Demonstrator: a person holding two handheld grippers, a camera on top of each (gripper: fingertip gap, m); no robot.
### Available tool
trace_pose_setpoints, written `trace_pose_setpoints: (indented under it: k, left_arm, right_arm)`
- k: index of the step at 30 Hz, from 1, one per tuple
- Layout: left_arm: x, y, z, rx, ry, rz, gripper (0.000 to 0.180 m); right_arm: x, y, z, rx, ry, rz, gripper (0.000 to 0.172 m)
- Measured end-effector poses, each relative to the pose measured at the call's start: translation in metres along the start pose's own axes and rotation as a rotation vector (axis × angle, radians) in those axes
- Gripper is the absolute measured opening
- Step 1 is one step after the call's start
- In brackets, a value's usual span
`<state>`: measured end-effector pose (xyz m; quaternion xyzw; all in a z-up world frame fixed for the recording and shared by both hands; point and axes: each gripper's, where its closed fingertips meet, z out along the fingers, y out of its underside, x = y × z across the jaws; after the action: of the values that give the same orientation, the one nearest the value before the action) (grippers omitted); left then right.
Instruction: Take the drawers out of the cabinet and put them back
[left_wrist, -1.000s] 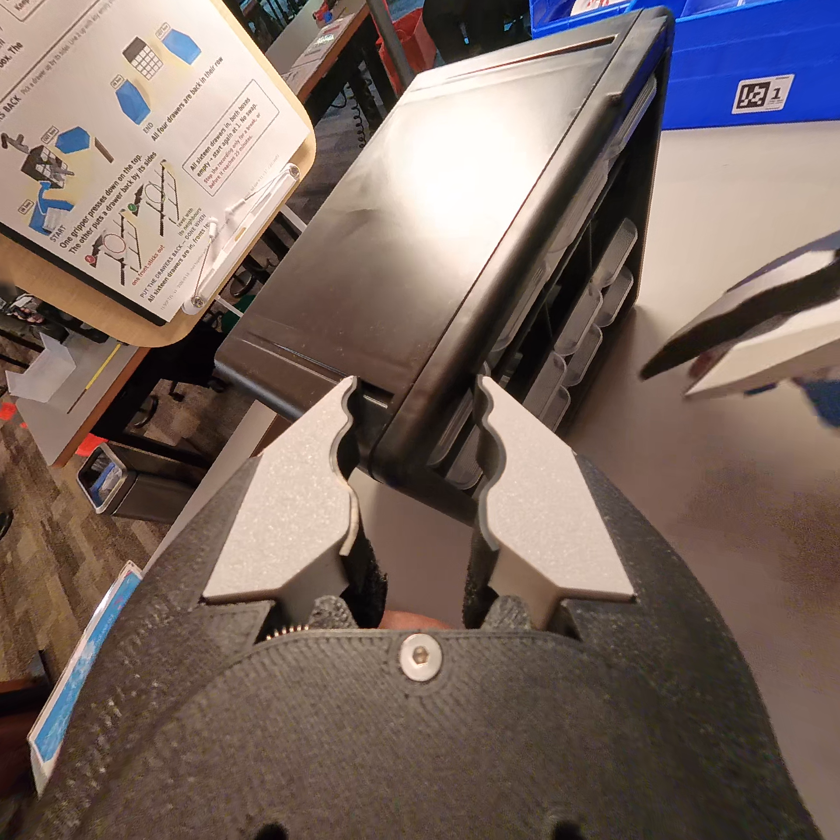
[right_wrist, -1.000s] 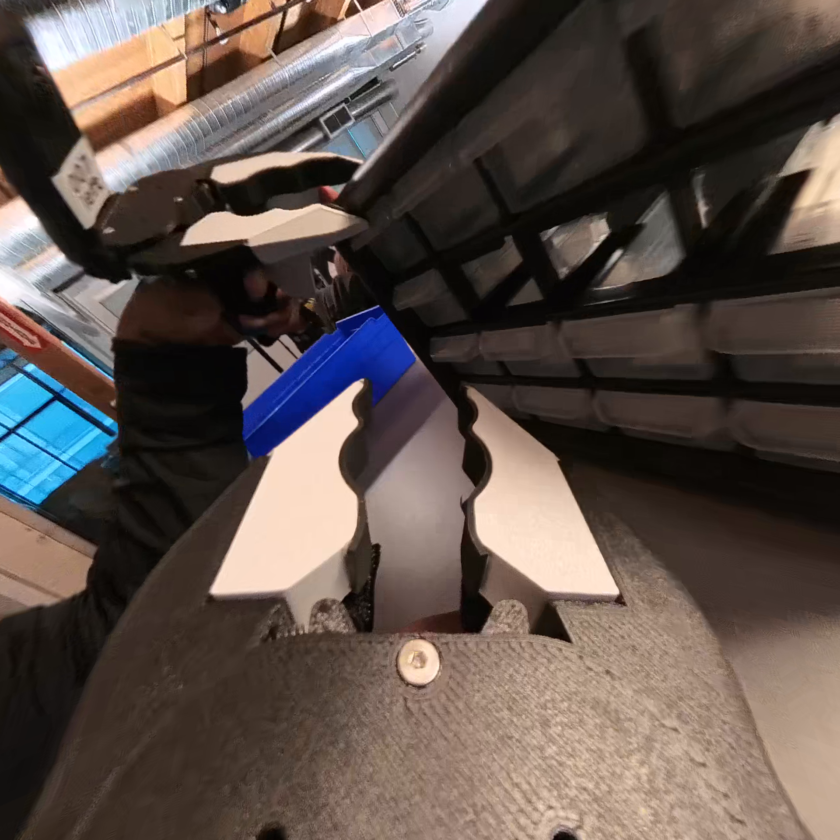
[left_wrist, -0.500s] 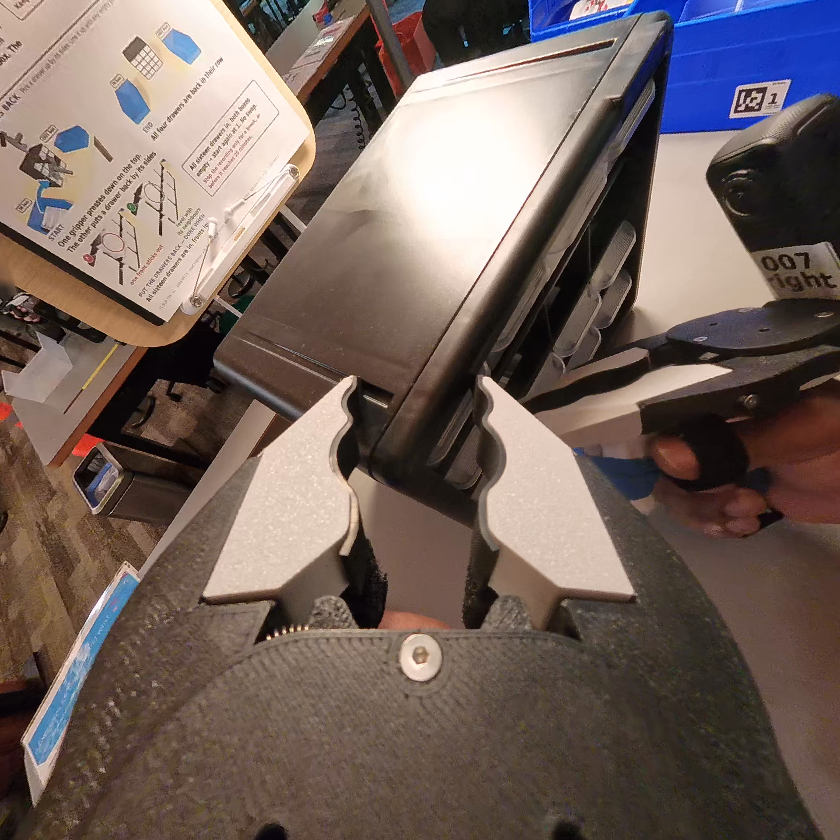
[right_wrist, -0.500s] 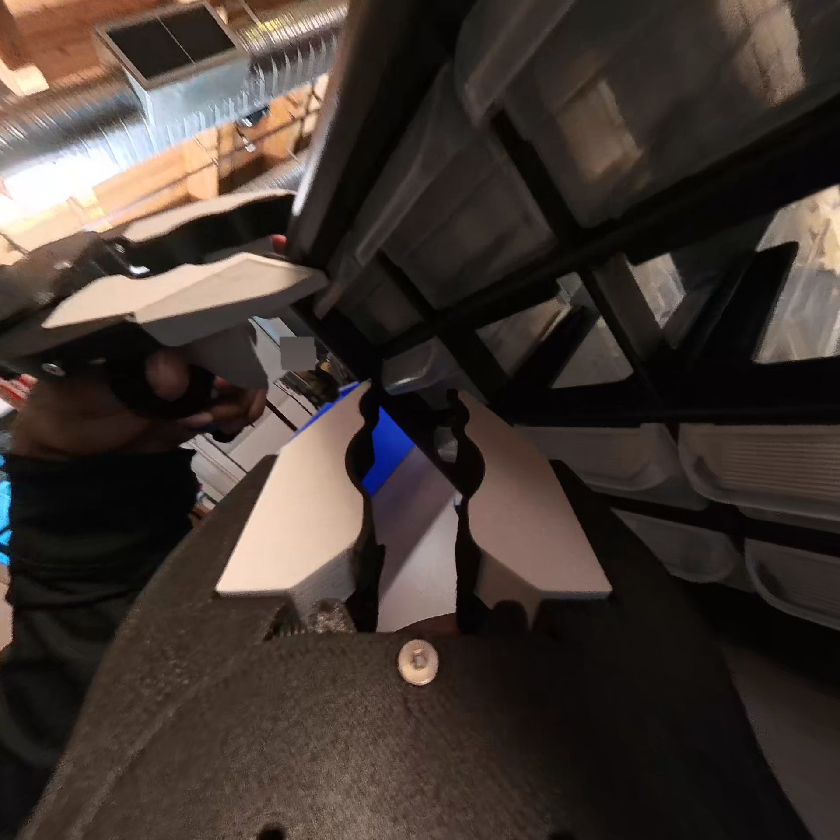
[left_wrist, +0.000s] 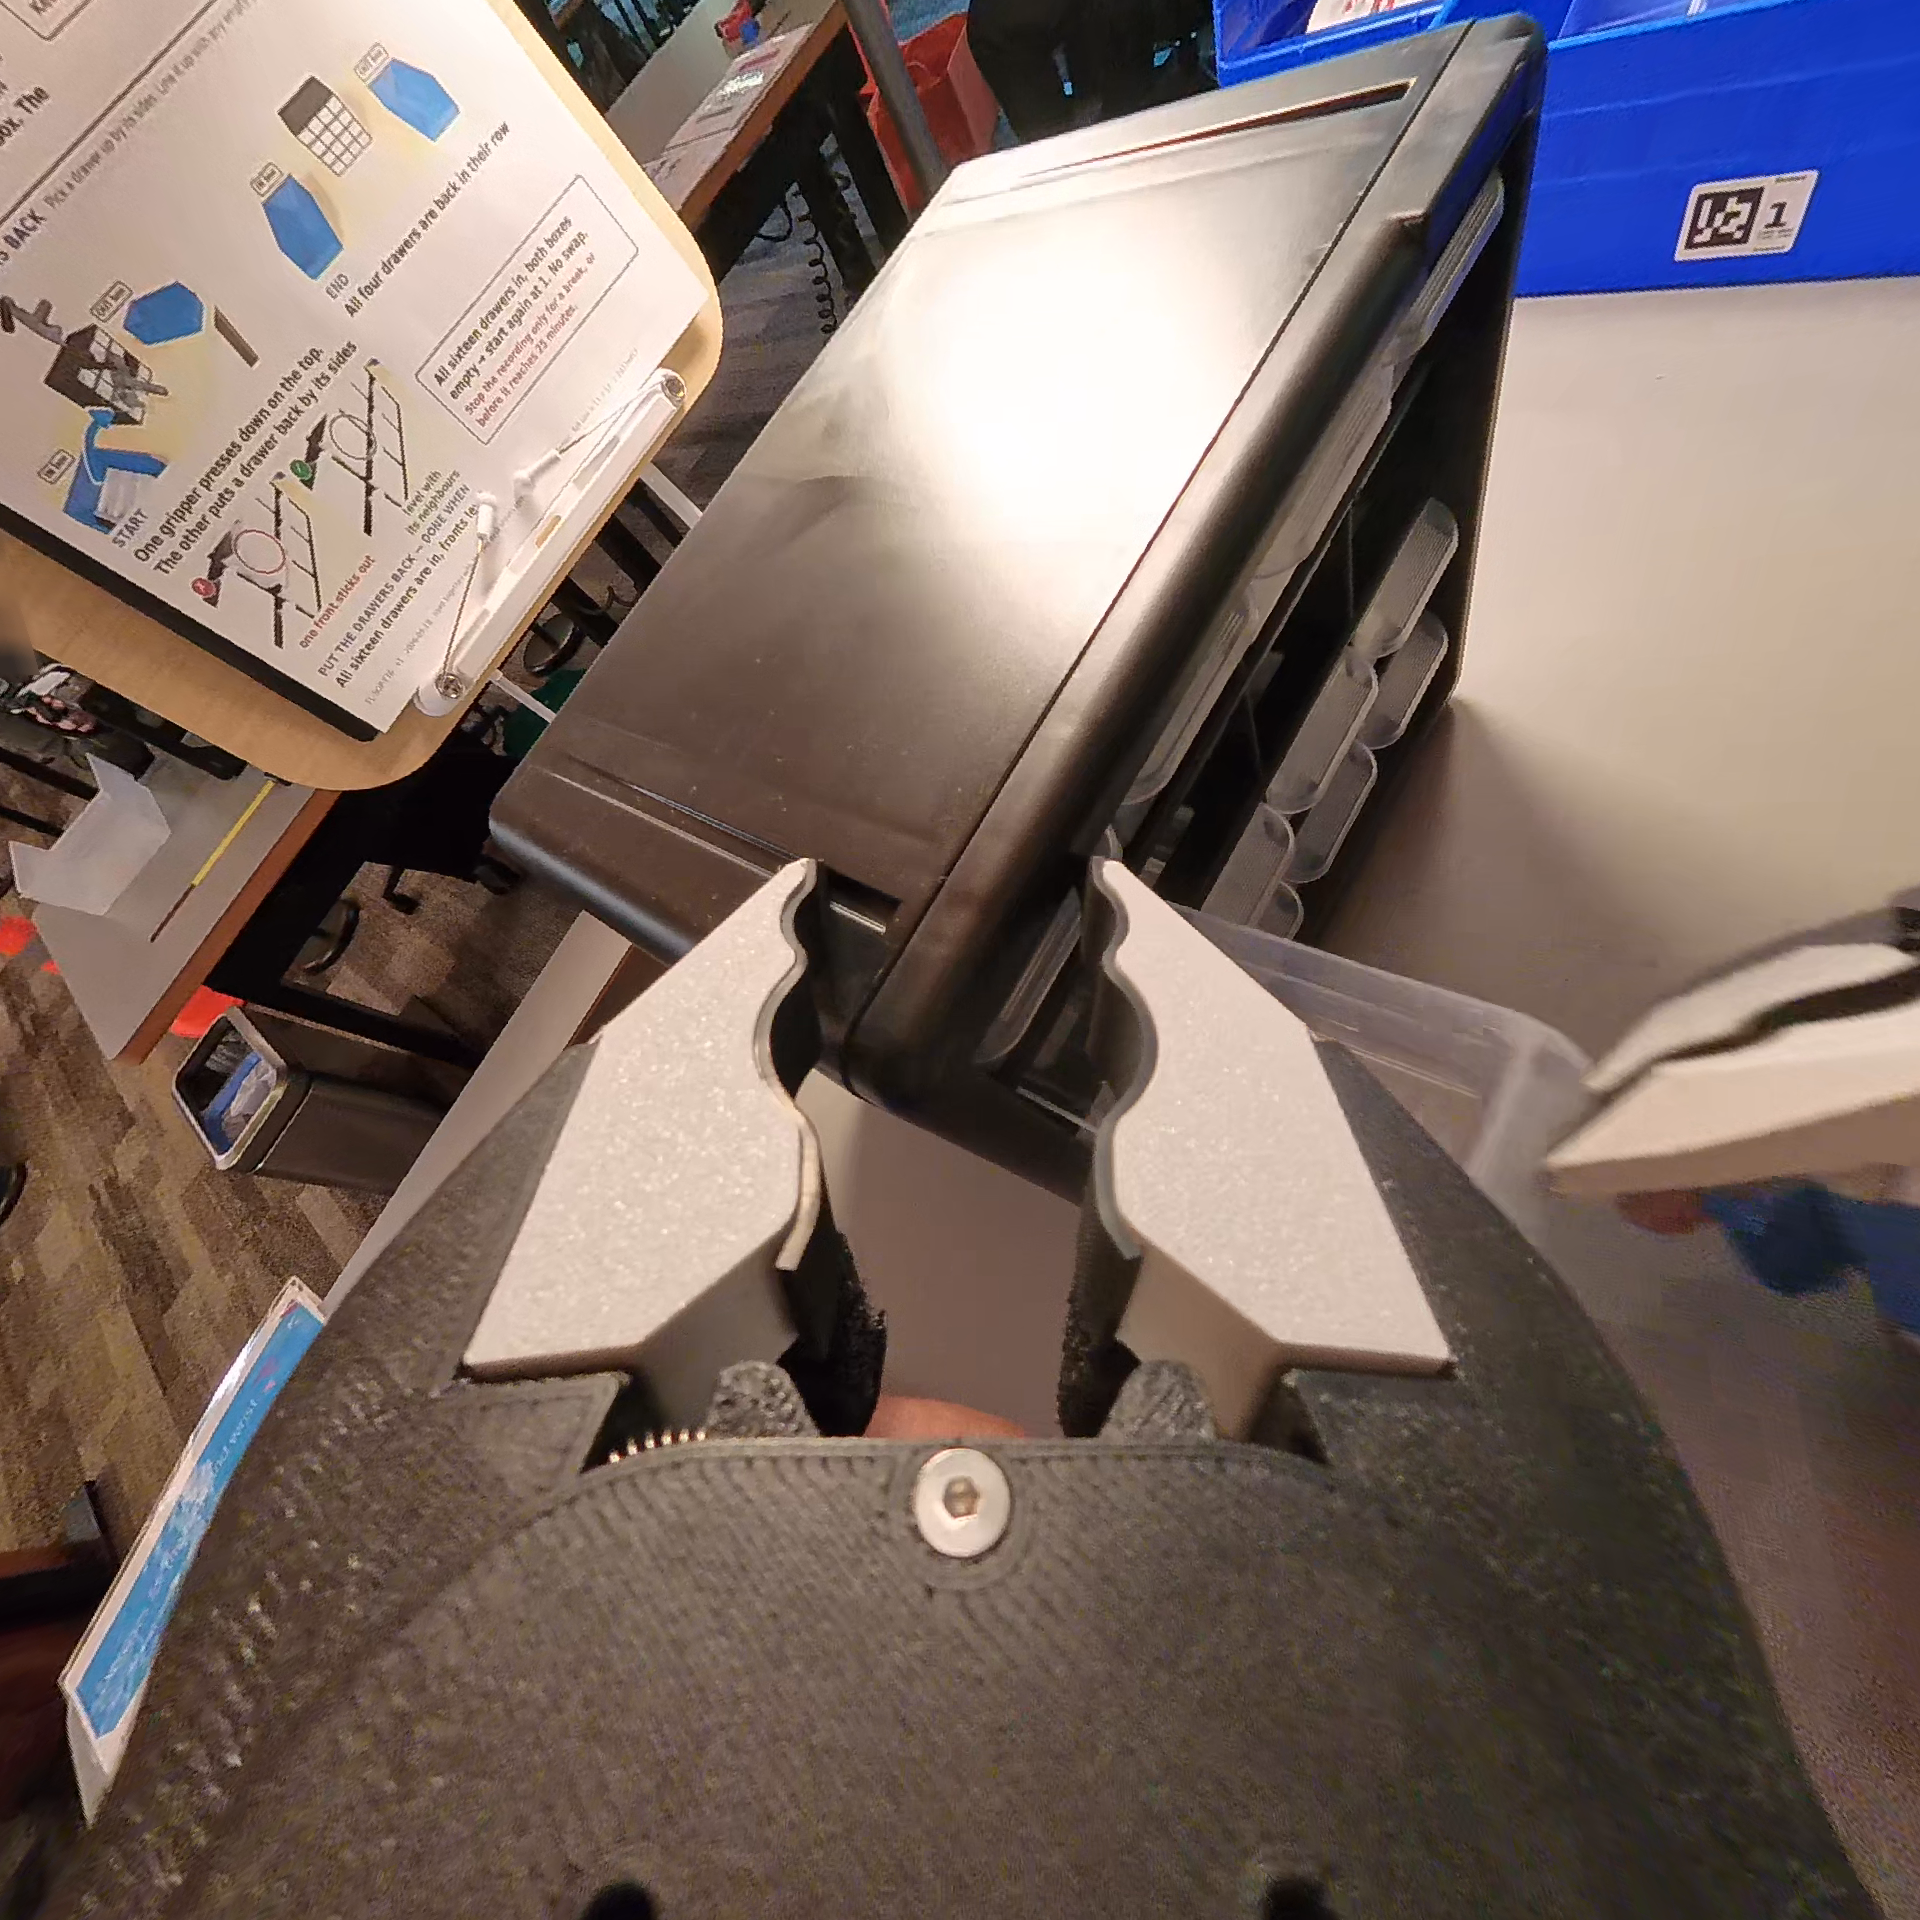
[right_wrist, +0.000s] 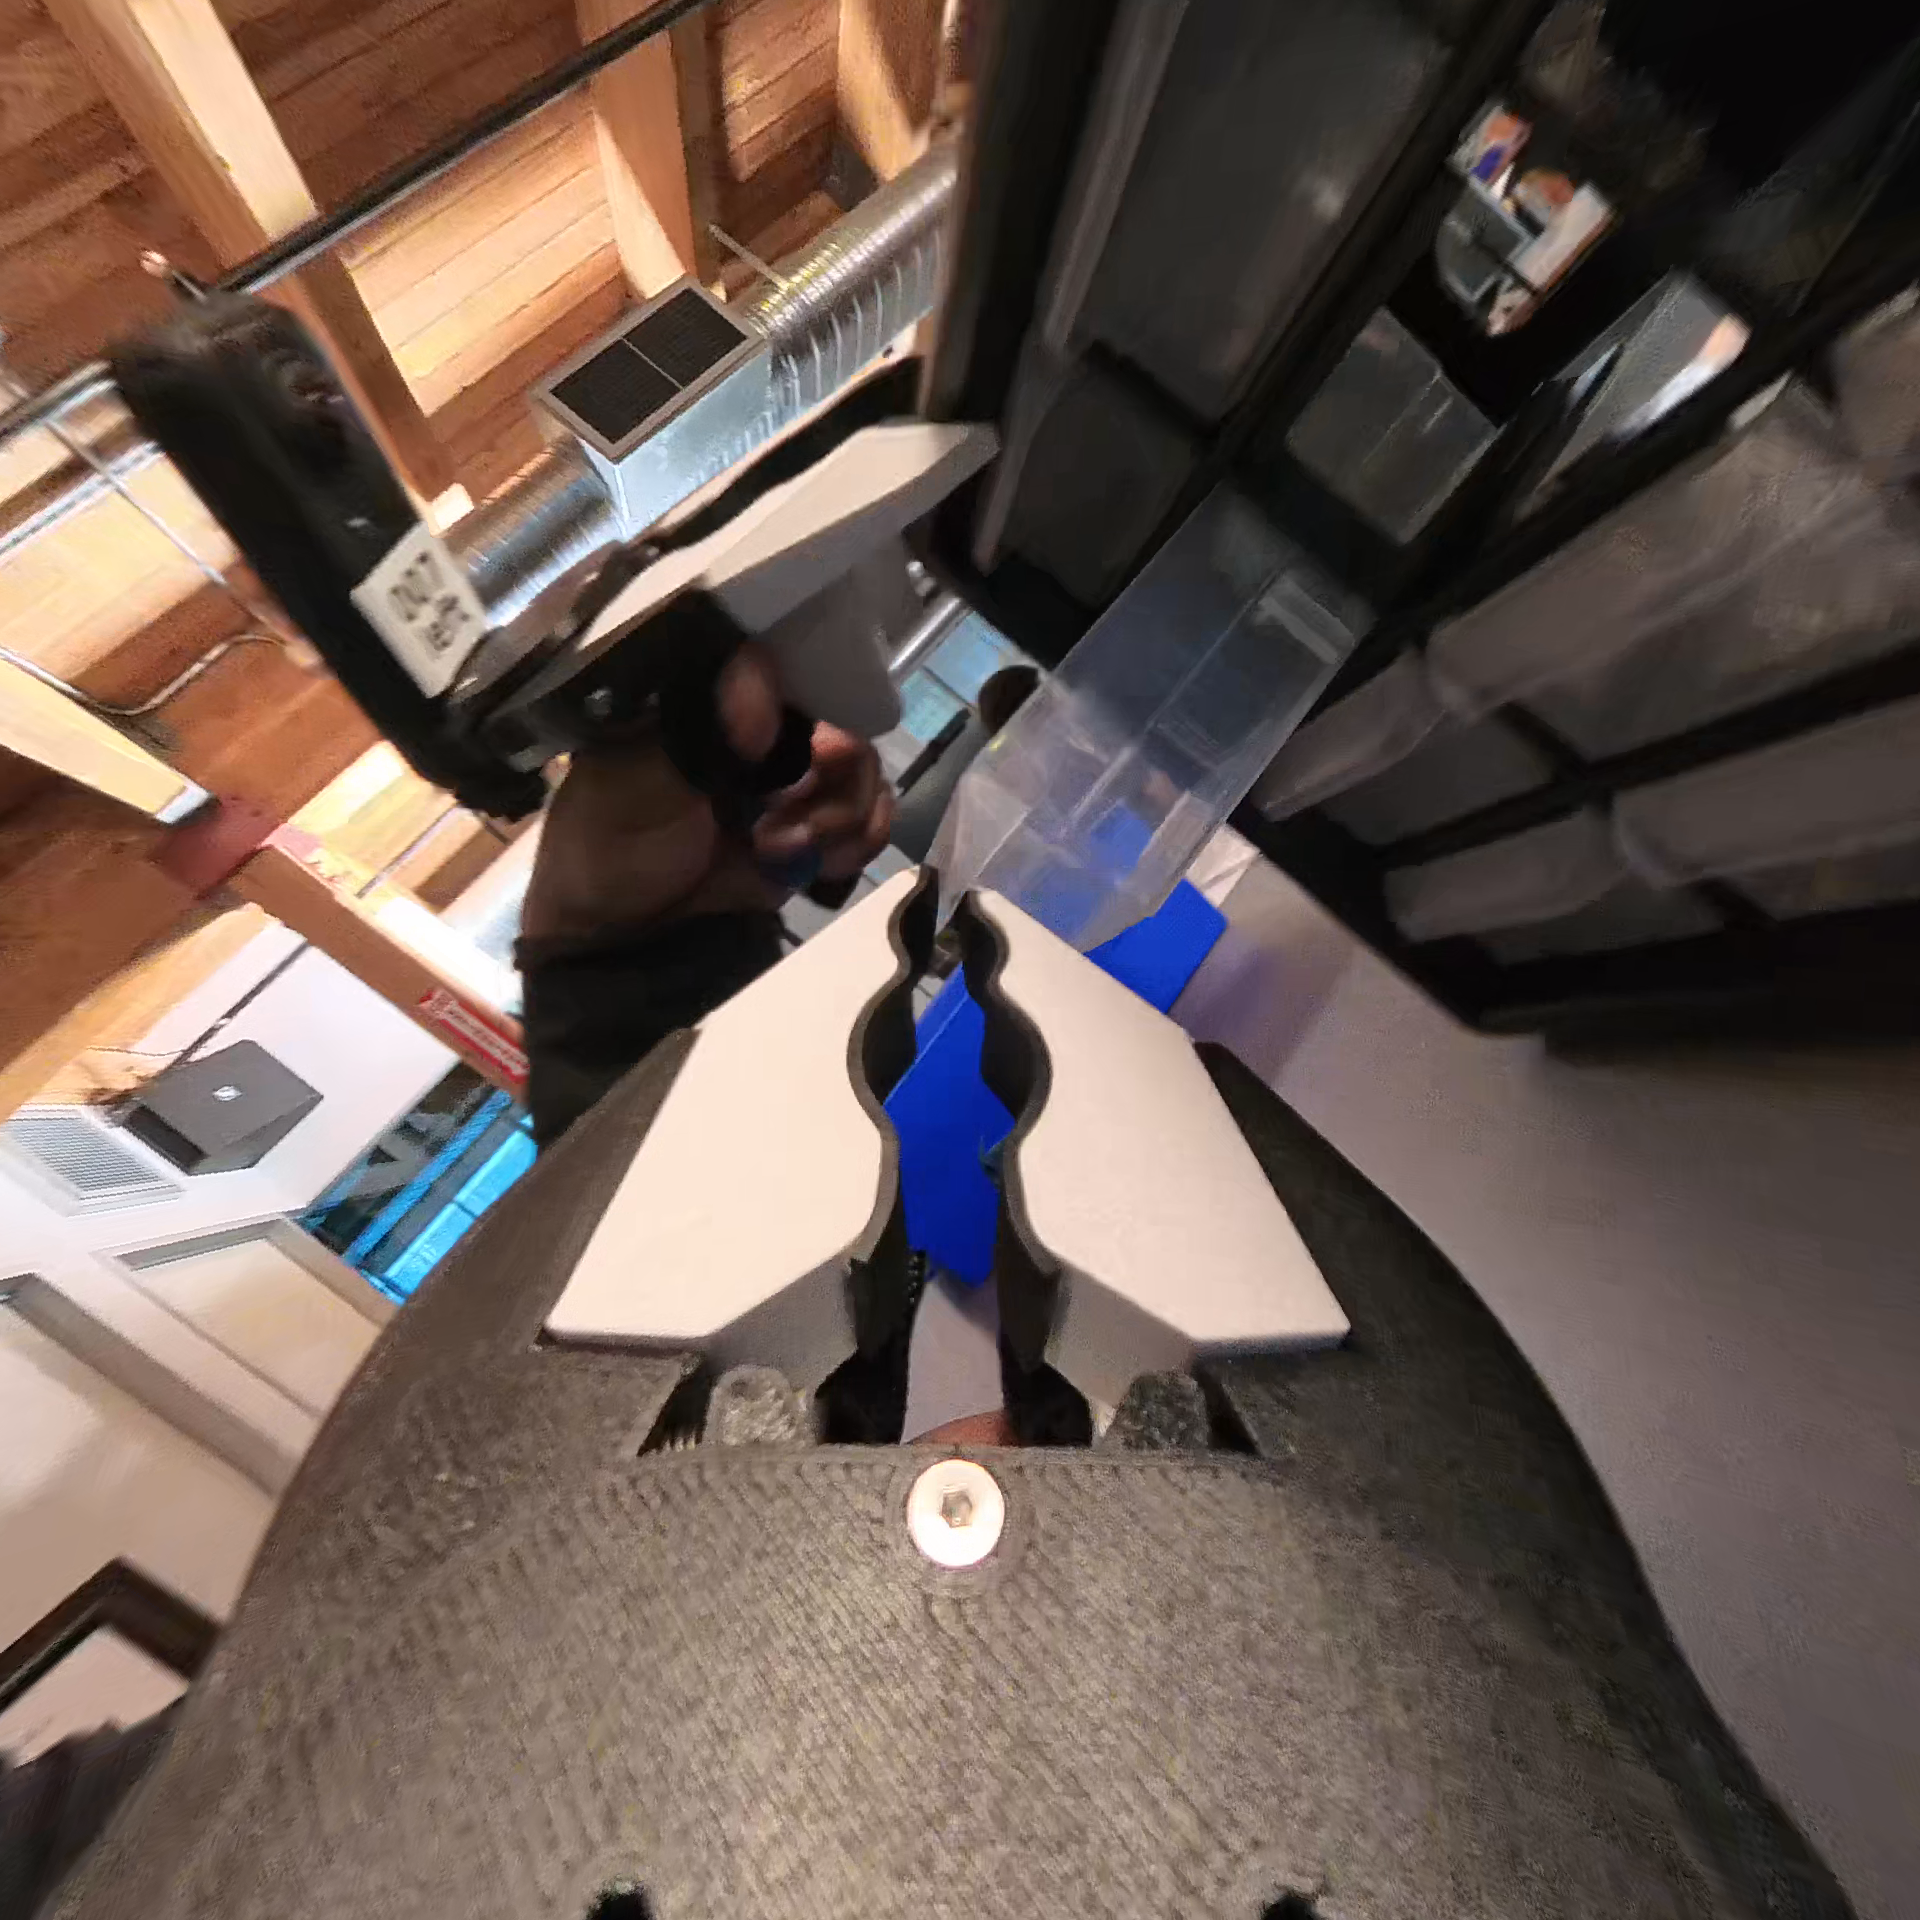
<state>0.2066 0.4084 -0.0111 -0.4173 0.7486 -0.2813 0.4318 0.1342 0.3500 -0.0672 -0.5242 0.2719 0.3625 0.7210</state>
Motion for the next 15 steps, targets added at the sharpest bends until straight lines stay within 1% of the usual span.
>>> trace_pose_setpoints:
  k: [5,10,13,15]
  left_arm:
    - [0.0,0.0,0.0,-0.001,-0.002,0.003,0.049]
    - [0.0,0.0,0.0,-0.006,-0.007,0.005,0.049]
    - [0.0,0.0,0.0,-0.009,-0.011,0.009,0.049]
    - [0.0,0.0,0.0,-0.009,-0.01,0.009,0.049]
  right_arm:
    - [-0.023,0.015,-0.024,0.011,-0.045,-0.028,0.004]
    - [-0.037,0.014,-0.035,0.036,-0.076,0.014,0.004]
    - [-0.051,0.01,-0.038,0.053,-0.1,0.008,0.004]
    - [-0.052,0.008,-0.04,0.059,-0.082,0.013,0.003]
